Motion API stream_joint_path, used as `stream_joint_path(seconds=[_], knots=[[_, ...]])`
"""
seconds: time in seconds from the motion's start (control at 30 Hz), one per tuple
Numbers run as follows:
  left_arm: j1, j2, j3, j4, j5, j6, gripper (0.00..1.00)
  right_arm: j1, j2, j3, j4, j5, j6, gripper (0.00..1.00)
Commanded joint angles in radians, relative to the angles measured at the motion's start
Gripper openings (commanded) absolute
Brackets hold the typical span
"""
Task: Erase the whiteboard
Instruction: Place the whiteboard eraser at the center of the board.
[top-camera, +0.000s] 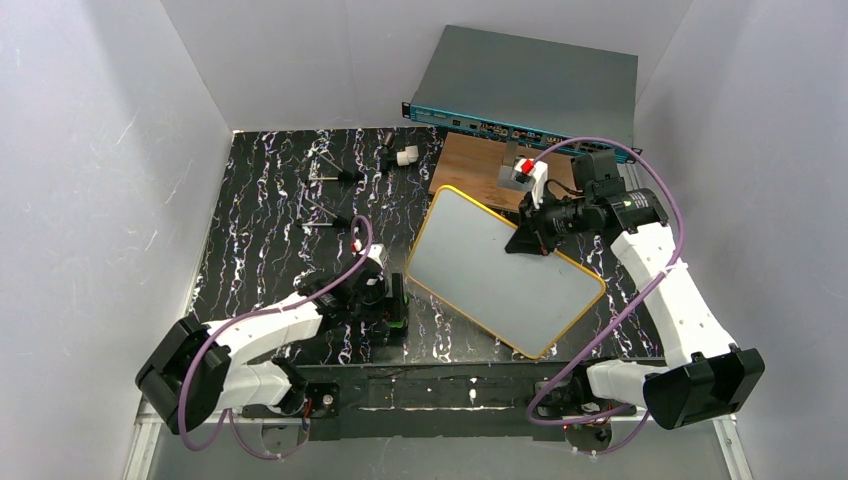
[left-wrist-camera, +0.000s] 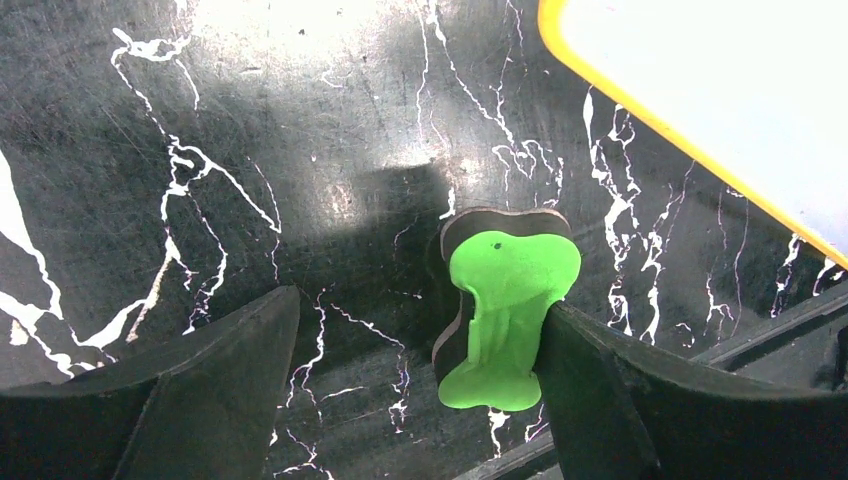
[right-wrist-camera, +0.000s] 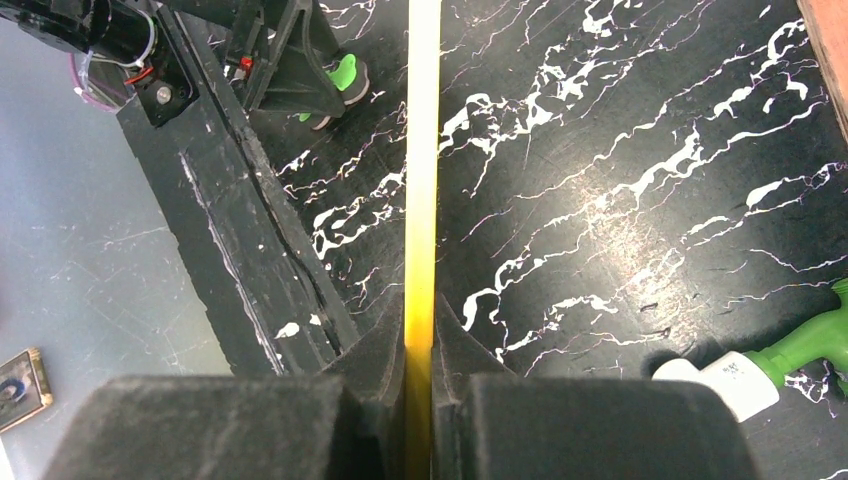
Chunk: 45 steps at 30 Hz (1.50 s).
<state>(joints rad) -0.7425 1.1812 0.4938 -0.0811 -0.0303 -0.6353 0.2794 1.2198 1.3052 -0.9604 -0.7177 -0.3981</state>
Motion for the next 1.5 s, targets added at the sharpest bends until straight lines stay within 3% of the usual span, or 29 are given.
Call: stream_joint_path(seconds=[0.0,0.17,0.43,1.03,1.17,1.47], knots=[[0.004,0.057,0.053,-0.089,-0.014,0.02,0.82,-0.008,-0.046,0.008,0.046,-0.072,-0.062,0.01],[0.003,0.113,0.096,-0.105,-0.006,0.037,0.82,-0.006,-0.046,-0.001,0.004,-0.209,-0.084,0.01],[0.006,0.163,0.154,-0.176,-0.1,0.016,0.82,-0.002,-0.054,-0.002,-0.009,-0.223,-0.088,0.01],[0.006,0.08,0.161,-0.117,-0.049,0.068,0.82,0.087,0.09,0.024,0.004,-0.059,-0.03,0.01],[0.006,-0.006,0.144,-0.092,0.0,0.098,0.82,0.087,0.074,0.038,-0.006,-0.058,-0.044,0.01],[0.061,-0.332,0.172,-0.116,0.2,0.332,0.85,0.087,0.034,0.126,-0.137,-0.164,-0.168,0.01]])
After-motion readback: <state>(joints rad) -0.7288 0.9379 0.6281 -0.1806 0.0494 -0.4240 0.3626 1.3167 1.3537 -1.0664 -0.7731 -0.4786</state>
